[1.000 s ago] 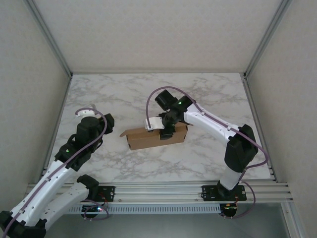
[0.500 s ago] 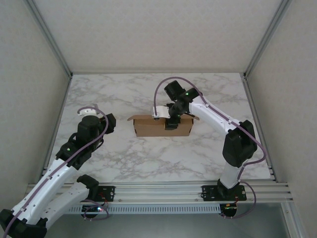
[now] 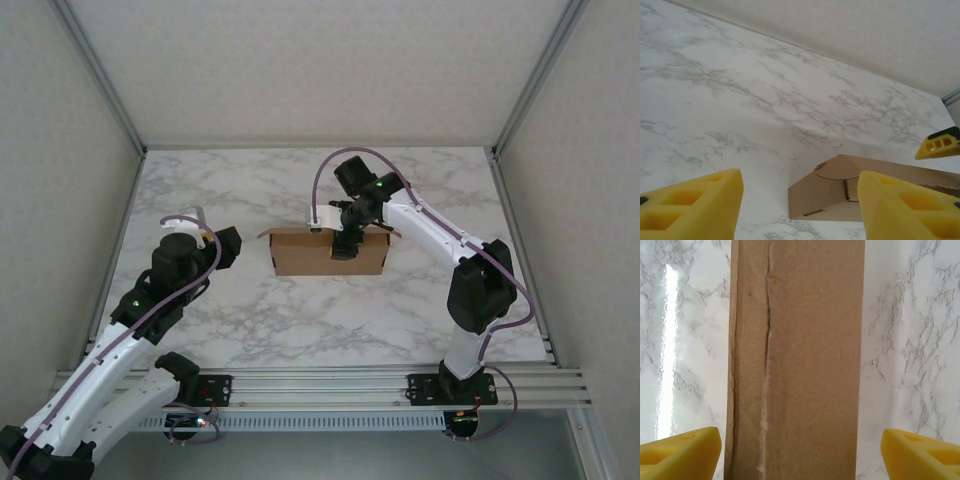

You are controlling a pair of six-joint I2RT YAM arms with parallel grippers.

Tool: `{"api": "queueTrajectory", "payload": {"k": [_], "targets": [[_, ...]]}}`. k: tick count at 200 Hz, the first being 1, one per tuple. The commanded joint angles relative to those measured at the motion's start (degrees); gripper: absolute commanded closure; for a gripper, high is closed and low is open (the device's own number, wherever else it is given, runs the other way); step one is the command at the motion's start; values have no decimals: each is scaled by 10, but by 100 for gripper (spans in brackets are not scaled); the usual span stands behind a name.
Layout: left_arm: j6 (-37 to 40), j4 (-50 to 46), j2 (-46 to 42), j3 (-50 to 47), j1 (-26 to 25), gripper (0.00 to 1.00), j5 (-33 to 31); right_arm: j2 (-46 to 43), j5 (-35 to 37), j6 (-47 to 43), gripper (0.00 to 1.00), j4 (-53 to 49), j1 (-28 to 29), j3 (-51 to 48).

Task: Fold the paper box

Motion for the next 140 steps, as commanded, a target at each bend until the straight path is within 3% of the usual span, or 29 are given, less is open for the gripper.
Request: {"api": "queueTrajectory", "payload": {"k": [1, 40, 58, 69, 99, 125, 140], "targets": [[37, 38, -20, -8, 6, 38, 20, -13, -20, 10, 15, 4, -2, 14], [119, 125, -62, -43, 6, 35, 54, -55, -58, 48, 13, 44, -14, 21], [159, 165, -63, -56, 6, 35, 62, -107, -98, 115, 15, 125, -27, -7], [195, 185, -54, -62, 6, 35, 68, -154, -104, 190, 17, 224, -35, -63], [340, 183, -17, -63, 6, 36, 92, -258, -90, 361, 23, 336, -38, -152], [476, 195, -10, -98, 6, 40, 100, -367, -113, 409, 19, 394, -34, -253], [549, 223, -24, -139, 12, 39, 106, -410, -90, 400, 25, 366, -33, -274]]}}
